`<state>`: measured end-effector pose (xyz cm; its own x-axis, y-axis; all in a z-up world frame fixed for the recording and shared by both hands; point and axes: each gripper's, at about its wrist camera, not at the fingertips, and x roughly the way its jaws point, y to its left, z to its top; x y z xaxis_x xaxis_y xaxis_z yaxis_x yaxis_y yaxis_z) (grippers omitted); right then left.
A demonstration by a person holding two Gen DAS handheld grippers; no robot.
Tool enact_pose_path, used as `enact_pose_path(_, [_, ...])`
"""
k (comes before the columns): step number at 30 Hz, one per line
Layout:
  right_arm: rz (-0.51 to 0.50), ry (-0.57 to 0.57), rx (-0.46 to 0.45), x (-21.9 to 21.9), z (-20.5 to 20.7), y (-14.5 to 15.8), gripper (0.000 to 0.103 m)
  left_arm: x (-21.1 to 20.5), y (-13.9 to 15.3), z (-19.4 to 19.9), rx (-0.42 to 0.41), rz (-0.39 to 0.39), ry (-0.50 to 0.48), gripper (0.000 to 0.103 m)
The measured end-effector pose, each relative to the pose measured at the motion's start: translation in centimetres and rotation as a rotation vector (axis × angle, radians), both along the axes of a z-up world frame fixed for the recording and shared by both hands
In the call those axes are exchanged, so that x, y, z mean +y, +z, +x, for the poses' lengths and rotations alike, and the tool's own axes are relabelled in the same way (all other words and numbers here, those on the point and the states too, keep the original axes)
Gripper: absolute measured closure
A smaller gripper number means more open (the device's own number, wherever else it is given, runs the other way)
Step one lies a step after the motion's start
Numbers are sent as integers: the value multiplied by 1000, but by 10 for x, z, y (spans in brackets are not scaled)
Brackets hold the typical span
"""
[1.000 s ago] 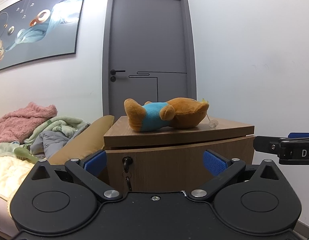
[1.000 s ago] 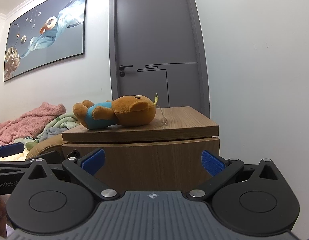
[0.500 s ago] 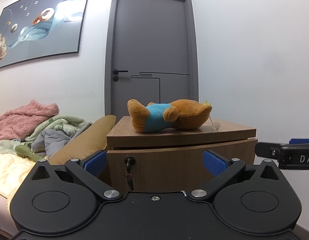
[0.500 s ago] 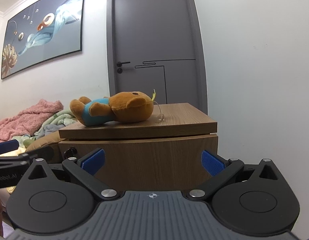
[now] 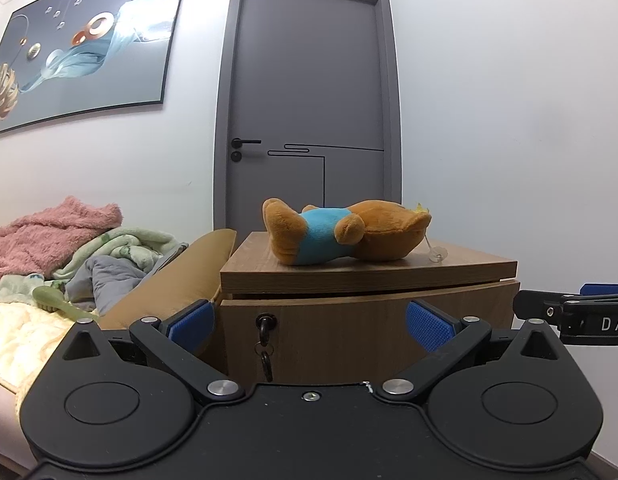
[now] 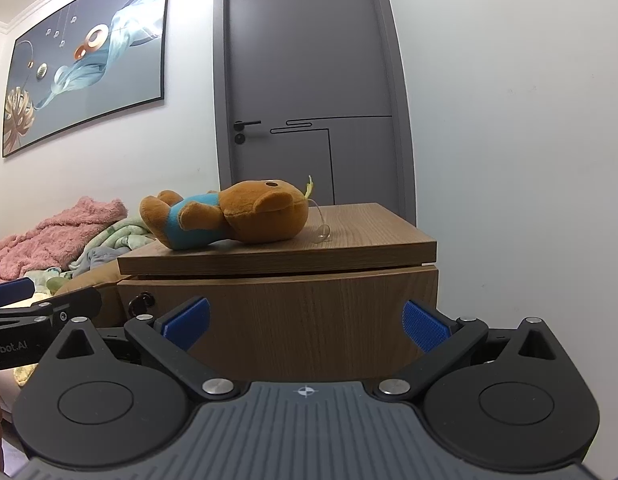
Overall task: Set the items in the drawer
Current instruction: 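Move both tools toward the wooden nightstand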
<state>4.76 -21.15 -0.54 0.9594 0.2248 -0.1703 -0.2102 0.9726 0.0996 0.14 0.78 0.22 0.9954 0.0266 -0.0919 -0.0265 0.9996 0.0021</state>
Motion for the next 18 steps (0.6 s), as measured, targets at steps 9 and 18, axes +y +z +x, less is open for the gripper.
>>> enact_pose_path(9, [16,-5,-10,-4,-2,1,0,0,0,-3,-8,5,2,1])
enact_pose_path(18, [22,-7,-12,-5,-3,1,0,1,0,-5,-10,5,-3,1])
